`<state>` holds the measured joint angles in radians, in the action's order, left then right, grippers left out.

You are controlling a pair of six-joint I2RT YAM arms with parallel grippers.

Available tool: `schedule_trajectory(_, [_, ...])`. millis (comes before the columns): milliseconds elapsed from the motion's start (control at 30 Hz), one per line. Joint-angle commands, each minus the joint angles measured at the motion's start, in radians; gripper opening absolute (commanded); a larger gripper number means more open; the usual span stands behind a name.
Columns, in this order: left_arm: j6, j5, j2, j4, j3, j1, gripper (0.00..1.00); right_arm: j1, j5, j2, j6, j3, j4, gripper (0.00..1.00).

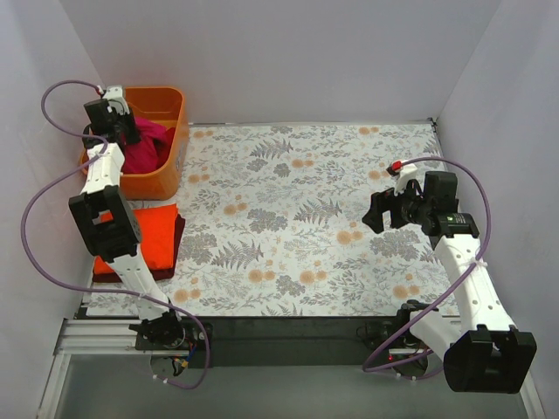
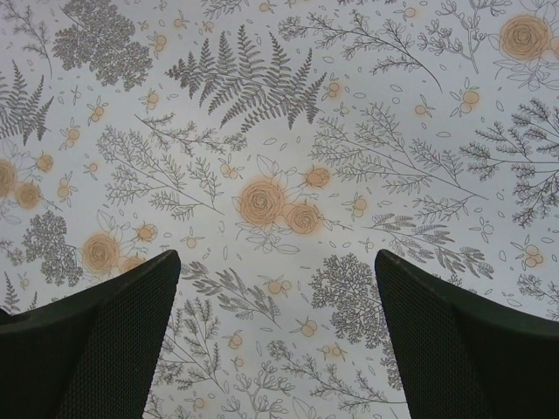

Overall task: Fold and stack the t-shirts
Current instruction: Grab the tshirt from the pile, then move the tshirt to the center of the board

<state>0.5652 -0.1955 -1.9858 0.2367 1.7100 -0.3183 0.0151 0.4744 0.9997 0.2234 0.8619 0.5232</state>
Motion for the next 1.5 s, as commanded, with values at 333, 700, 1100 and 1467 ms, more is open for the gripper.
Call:
schedule_trajectory(333, [0.035,-0.062,-0.093,0.188,0.298,-0.016,0.21,-0.001,0.006,-0.023,0.013,-0.034,-0.012,0.98])
schedule_trajectory(700, [0.108,-0.104,-0.061,0.171,0.454,-0.064,0.00,0.000,0.000,-0.029,0.007,-0.029,-0.012,0.98])
schedule_trajectory(1100, [0.370,-0.199,0.087,-0.305,0.639,-0.094,0.00,-0.001,0.013,-0.035,-0.012,-0.017,-0.012,0.99])
schedule_trajectory(1467, [0.602,-0.216,0.117,-0.642,0.746,0.097,0.00,-0.001,0.016,-0.072,-0.022,-0.032,-0.014,0.98])
